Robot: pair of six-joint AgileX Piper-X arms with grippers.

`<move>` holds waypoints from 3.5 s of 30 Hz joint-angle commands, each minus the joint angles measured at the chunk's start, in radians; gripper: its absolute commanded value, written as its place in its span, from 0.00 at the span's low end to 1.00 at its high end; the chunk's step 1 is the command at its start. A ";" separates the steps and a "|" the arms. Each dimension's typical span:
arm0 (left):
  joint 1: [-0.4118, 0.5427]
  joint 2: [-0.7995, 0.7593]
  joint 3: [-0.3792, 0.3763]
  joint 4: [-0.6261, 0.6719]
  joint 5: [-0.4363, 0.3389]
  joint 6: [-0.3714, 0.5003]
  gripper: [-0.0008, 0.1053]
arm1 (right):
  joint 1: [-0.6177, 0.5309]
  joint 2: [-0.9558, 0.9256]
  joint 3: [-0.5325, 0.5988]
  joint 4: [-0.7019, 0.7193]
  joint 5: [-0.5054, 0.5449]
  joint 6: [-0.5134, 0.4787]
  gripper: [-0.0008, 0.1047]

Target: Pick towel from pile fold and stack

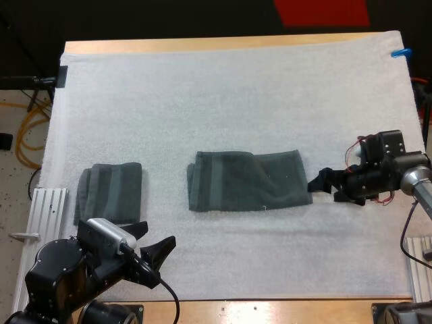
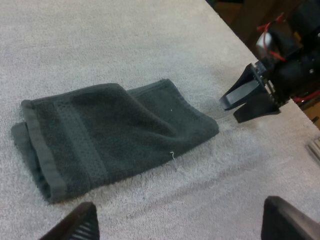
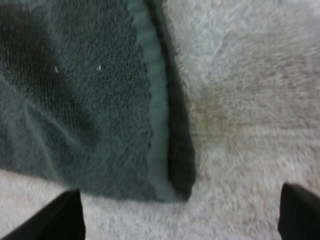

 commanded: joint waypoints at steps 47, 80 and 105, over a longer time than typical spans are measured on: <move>0.001 -0.002 -0.006 0.000 0.044 -0.048 0.62 | 0.125 0.157 -0.013 -0.175 0.139 0.030 0.02; 0.001 -0.002 -0.006 0.000 0.046 -0.049 0.62 | 0.497 0.029 -0.169 -0.087 0.411 0.037 0.02; 0.001 -0.002 -0.006 0.000 0.051 -0.071 0.62 | 0.521 0.148 -0.309 -0.116 0.242 0.065 0.74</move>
